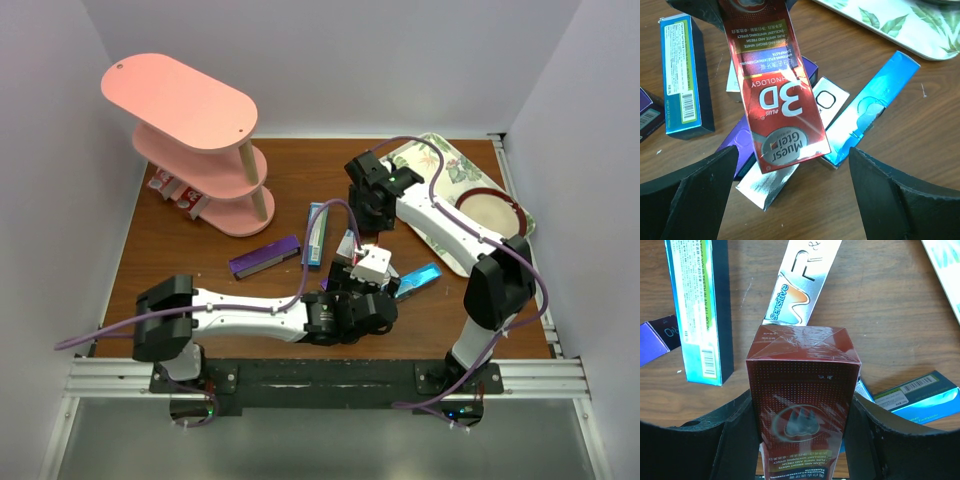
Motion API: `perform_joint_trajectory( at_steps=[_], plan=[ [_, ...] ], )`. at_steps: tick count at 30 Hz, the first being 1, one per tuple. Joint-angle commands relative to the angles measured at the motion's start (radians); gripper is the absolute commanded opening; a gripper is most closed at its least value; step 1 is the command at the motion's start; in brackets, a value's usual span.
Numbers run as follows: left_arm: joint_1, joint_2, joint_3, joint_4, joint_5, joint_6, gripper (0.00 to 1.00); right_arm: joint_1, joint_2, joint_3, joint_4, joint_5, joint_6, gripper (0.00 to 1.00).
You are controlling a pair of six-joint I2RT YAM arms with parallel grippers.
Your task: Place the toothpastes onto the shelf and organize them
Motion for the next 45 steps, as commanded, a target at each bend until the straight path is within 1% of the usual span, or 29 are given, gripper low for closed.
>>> perform_joint_trajectory(
  at_steps=[1,9,12,15,16,18,19,21,22,24,25,27,28,29,30,31,32,33,34,35,36,37,39,44,45],
  plan=[
    [-0.001,0.048,0.065,-0.029,-0.111,-0.071,0.97,-0.001,-0.052,0.000,0.018,-0.016,0.020,0.28],
    [0.005,0.140,0.121,-0.057,-0.187,-0.076,0.91,-0.001,-0.057,-0.020,0.033,-0.030,0.026,0.28],
    [0.013,0.163,0.142,-0.066,-0.201,-0.071,0.87,-0.001,-0.060,-0.030,0.042,-0.039,0.031,0.28],
    [0.031,0.183,0.156,-0.083,-0.204,-0.084,0.81,-0.001,-0.065,-0.035,0.049,-0.041,0.034,0.28],
    [0.037,0.186,0.159,-0.087,-0.190,-0.090,0.77,-0.001,-0.068,-0.038,0.052,-0.041,0.035,0.28],
    [0.042,0.190,0.158,-0.089,-0.187,-0.096,0.72,-0.001,-0.071,-0.041,0.055,-0.042,0.034,0.27],
    [0.042,0.190,0.157,-0.089,-0.187,-0.099,0.64,-0.001,-0.072,-0.041,0.055,-0.042,0.034,0.27],
    [0.042,0.185,0.157,-0.098,-0.186,-0.110,0.57,-0.001,-0.074,-0.044,0.058,-0.045,0.035,0.27],
    [0.042,0.183,0.157,-0.103,-0.180,-0.114,0.49,-0.001,-0.074,-0.046,0.061,-0.047,0.035,0.27],
    [0.042,0.177,0.156,-0.113,-0.172,-0.126,0.43,-0.001,-0.077,-0.050,0.067,-0.053,0.034,0.28],
    [0.042,0.174,0.151,-0.118,-0.169,-0.133,0.38,-0.002,-0.077,-0.052,0.069,-0.053,0.037,0.29],
    [0.042,0.157,0.147,-0.129,-0.163,-0.139,0.34,-0.001,-0.083,-0.058,0.076,-0.053,0.037,0.33],
    [0.042,0.150,0.136,-0.127,-0.160,-0.139,0.31,-0.002,-0.092,-0.061,0.079,-0.051,0.040,0.40],
    [0.042,0.141,0.128,-0.126,-0.157,-0.139,0.31,-0.004,-0.098,-0.069,0.084,-0.051,0.041,0.44],
    [0.042,0.122,0.122,-0.123,-0.154,-0.136,0.27,-0.005,-0.106,-0.073,0.094,-0.054,0.043,0.49],
    [0.042,0.111,0.106,-0.121,-0.144,-0.133,0.24,-0.007,-0.118,-0.076,0.099,-0.059,0.046,0.60],
    [0.043,0.101,0.096,-0.108,-0.138,-0.119,0.22,-0.013,-0.127,-0.078,0.105,-0.059,0.049,0.64],
    [0.043,0.079,0.075,-0.097,-0.131,-0.108,0.18,-0.013,-0.132,-0.079,0.108,-0.058,0.049,0.69],
    [0.045,0.067,0.063,-0.081,-0.106,-0.093,0.16,-0.016,-0.144,-0.079,0.108,-0.058,0.052,0.78],
    [0.046,0.055,0.046,-0.037,-0.092,-0.046,0.15,-0.021,-0.152,-0.079,0.110,-0.058,0.054,0.83],
    [0.048,0.029,0.018,-0.022,-0.078,-0.032,0.13,-0.022,-0.160,-0.082,0.113,-0.059,0.057,0.86],
    [0.054,0.016,0.003,-0.008,-0.049,-0.015,0.12,-0.025,-0.172,-0.086,0.119,-0.061,0.063,0.92],
    [0.060,-0.019,-0.033,0.025,-0.008,0.025,0.10,-0.036,-0.204,-0.096,0.131,-0.064,0.066,0.98],
    [0.080,-0.109,-0.091,0.018,0.050,0.073,0.09,-0.068,-0.281,-0.115,0.141,-0.035,0.069,0.99],
    [0.086,-0.131,-0.123,0.020,0.088,0.082,0.09,-0.074,-0.292,-0.119,0.142,-0.031,0.064,0.99]
  ],
)
